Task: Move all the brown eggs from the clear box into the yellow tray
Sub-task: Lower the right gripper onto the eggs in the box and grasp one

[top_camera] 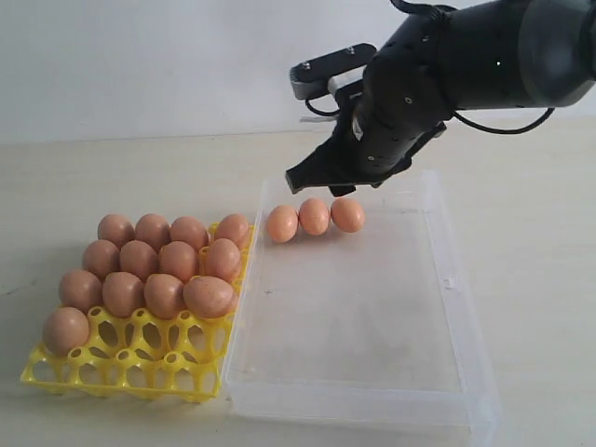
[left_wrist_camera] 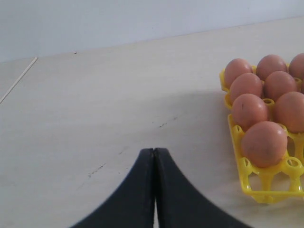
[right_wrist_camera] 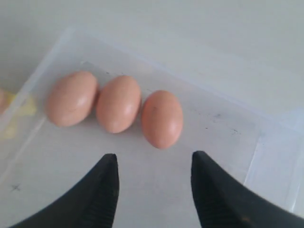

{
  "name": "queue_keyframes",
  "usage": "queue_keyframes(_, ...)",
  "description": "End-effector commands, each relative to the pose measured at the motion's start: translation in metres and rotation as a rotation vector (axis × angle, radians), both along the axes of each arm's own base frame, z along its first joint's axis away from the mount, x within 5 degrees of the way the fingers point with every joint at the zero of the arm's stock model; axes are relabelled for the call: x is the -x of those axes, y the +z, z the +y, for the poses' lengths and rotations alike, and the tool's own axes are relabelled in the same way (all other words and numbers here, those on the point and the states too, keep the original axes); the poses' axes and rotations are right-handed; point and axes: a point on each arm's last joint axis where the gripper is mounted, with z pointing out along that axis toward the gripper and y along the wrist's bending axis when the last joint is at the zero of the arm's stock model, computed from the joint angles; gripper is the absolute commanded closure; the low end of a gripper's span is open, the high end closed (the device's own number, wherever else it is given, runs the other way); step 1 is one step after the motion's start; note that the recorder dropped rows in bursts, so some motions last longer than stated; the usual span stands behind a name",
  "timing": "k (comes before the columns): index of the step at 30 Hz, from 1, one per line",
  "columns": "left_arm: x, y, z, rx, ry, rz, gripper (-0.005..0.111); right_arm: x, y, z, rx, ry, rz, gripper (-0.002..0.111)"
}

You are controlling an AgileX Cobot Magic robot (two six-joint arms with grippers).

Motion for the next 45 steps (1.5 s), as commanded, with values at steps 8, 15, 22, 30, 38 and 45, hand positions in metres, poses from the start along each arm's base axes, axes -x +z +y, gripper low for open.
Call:
queue_keyframes(8, 0.000, 0.002, 0.000, 0.006, -0.006, -0.019, 0.107, -0.036, -0.050, -0.022, -0.067, -0.077, 0.024, 0.060)
queue_keyframes(15, 0.000, 0.002, 0.000, 0.006, -0.006, -0.019, 0.107, -0.041, -0.058, -0.015, -0.128, -0.056, -0.009, 0.060)
queue_keyframes(22, 0.000, 0.002, 0.000, 0.006, -0.006, -0.019, 0.107, -0.055, -0.065, -0.008, -0.099, -0.054, 0.030, 0.060)
queue_keyframes(30, 0.000, 0.002, 0.000, 0.006, -0.006, -0.019, 0.107, -0.070, -0.066, -0.006, -0.062, -0.048, 0.033, 0.060)
queue_keyframes(38, 0.000, 0.002, 0.000, 0.006, -0.006, -0.019, 0.107, -0.072, -0.086, -0.009, -0.030, -0.045, 0.069, 0.060)
queue_keyframes(45, 0.000, 0.002, 0.000, 0.006, -0.006, -0.019, 0.107, -0.074, -0.110, -0.009, -0.008, -0.036, 0.098, 0.060)
